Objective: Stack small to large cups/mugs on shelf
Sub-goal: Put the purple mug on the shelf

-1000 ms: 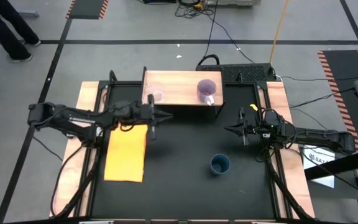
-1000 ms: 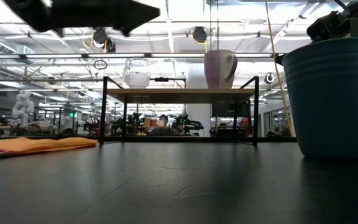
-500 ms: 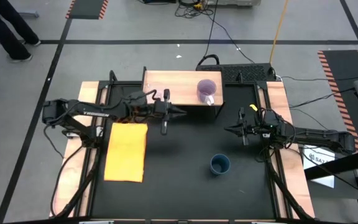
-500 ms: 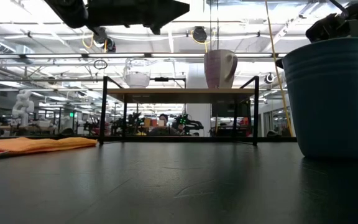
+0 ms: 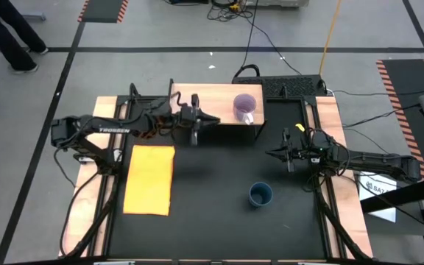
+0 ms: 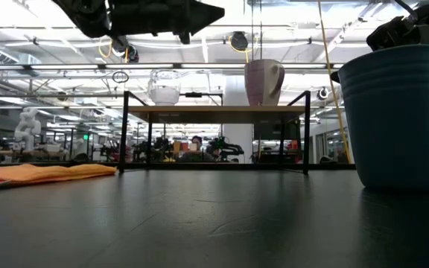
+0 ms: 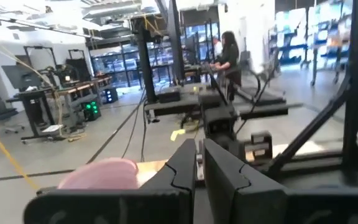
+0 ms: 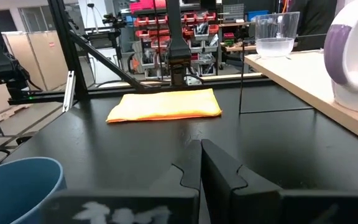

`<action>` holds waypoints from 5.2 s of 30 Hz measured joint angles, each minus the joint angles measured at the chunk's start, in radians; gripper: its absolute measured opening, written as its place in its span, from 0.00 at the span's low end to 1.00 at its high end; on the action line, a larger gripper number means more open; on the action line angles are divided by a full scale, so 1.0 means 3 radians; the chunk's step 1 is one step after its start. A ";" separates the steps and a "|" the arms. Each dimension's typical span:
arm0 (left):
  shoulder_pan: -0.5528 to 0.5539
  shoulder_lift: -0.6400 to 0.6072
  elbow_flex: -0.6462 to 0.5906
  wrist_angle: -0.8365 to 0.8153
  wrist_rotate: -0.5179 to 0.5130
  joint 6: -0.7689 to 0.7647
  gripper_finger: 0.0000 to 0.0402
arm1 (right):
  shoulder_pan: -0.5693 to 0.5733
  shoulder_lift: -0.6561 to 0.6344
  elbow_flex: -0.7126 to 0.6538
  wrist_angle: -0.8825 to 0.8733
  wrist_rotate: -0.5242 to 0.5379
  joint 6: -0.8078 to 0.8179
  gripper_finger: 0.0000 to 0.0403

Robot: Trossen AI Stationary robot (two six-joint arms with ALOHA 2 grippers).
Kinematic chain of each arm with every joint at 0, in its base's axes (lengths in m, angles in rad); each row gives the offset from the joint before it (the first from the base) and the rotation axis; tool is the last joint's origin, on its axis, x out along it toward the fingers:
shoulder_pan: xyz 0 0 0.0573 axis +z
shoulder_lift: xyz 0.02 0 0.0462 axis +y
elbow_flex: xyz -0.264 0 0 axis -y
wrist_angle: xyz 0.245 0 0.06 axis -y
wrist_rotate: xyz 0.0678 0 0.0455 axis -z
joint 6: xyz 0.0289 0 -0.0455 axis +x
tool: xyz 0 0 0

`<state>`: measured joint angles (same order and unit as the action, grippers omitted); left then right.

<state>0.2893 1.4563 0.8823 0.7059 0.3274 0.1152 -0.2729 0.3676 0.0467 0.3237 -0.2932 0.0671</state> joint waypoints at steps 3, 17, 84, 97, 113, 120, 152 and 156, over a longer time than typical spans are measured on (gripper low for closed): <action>0.0074 0.0083 0.0180 -0.0006 0.0166 -0.0135 0.08 | 0.0000 0.0000 0.0000 0.0001 0.0000 -0.0008 0.00; 0.0242 0.0947 0.1708 -0.1146 0.0571 -0.0243 0.08 | 0.0001 0.0001 0.0000 -0.0112 0.0000 -0.0002 0.00; 0.0433 0.2066 0.4820 -0.5905 0.0080 0.2209 0.08 | 0.0000 0.0014 -0.0107 -0.0078 0.0000 0.0087 0.00; 0.0303 0.2064 0.4820 -0.5728 0.0016 0.2439 0.08 | 0.0001 0.0014 -0.0107 -0.0143 0.0000 0.0087 0.00; 0.0308 0.2064 0.4820 -0.5655 0.0174 0.2295 0.43 | 0.0001 0.0014 -0.0107 -0.0150 0.0000 0.0125 0.00; 0.0308 0.2064 0.4819 -0.5655 0.0278 0.2365 0.46 | 0.0001 0.0014 -0.0107 -0.0150 0.0005 0.0125 0.00; 0.0321 0.2306 0.4669 -0.5504 0.0154 0.2550 0.46 | 0.0000 0.0032 -0.0107 -0.0174 0.0014 0.0167 0.00; 0.0349 0.2305 0.4670 -0.5491 0.0163 0.2555 0.46 | 0.0001 0.0046 -0.0107 -0.0174 0.0014 0.0135 0.00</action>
<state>0.3939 2.1479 2.2833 -0.9415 0.3763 0.8817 -0.2726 0.3813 0.0147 0.2714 -0.2890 0.1076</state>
